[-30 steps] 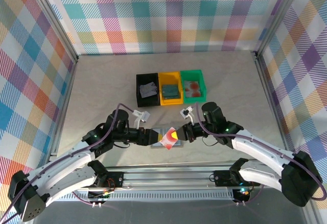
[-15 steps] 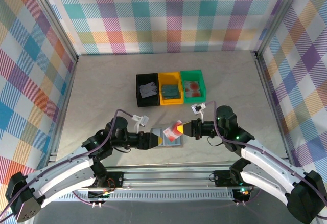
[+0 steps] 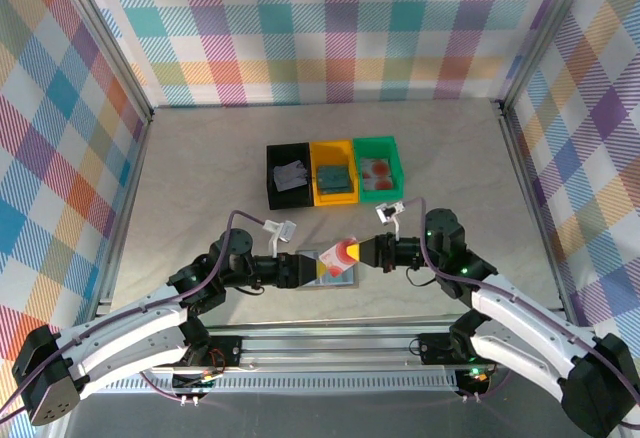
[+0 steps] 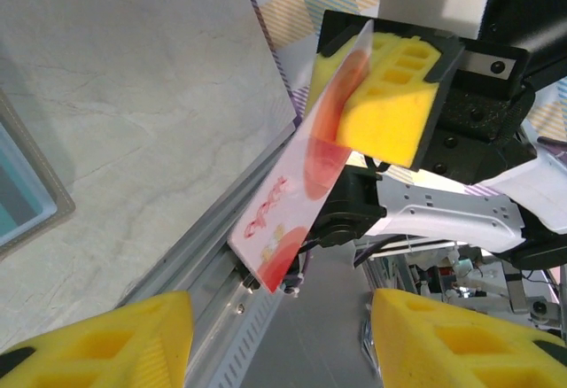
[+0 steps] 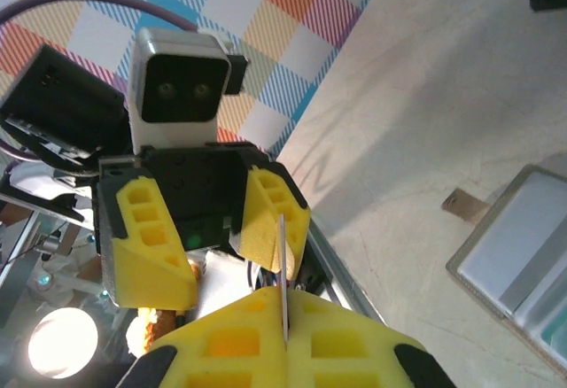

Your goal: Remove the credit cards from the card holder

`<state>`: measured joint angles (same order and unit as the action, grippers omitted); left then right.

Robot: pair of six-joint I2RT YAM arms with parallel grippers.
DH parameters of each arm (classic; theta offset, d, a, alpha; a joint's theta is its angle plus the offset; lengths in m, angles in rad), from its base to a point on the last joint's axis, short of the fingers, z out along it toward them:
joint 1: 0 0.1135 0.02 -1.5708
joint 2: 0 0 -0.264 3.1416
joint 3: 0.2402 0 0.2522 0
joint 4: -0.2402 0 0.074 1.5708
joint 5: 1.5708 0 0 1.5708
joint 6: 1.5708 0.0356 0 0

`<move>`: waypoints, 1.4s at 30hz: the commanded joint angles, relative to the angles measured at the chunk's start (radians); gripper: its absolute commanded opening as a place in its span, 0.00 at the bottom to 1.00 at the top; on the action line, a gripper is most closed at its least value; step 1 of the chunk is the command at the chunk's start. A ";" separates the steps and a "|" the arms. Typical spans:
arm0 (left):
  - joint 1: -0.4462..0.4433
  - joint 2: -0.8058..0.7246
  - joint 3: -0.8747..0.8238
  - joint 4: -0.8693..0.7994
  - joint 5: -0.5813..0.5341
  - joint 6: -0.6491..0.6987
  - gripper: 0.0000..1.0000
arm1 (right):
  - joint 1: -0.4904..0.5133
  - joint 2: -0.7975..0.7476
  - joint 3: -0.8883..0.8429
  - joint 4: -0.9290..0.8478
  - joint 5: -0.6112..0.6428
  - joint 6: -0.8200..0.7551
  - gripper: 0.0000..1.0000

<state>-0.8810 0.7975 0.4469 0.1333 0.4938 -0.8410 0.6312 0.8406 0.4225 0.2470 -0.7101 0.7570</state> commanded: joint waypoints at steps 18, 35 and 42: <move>-0.011 0.012 0.012 0.022 0.005 0.023 0.44 | -0.005 0.128 0.071 0.091 -0.213 0.032 0.00; -0.012 0.019 0.015 0.048 0.033 0.014 0.34 | -0.005 0.163 0.076 0.116 -0.292 0.036 0.00; -0.012 0.049 0.016 0.094 0.061 -0.002 0.31 | 0.002 0.185 0.091 0.106 -0.333 0.025 0.00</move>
<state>-0.8814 0.8368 0.4473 0.1680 0.5240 -0.8417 0.6312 1.0168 0.4721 0.3210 -0.9920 0.7975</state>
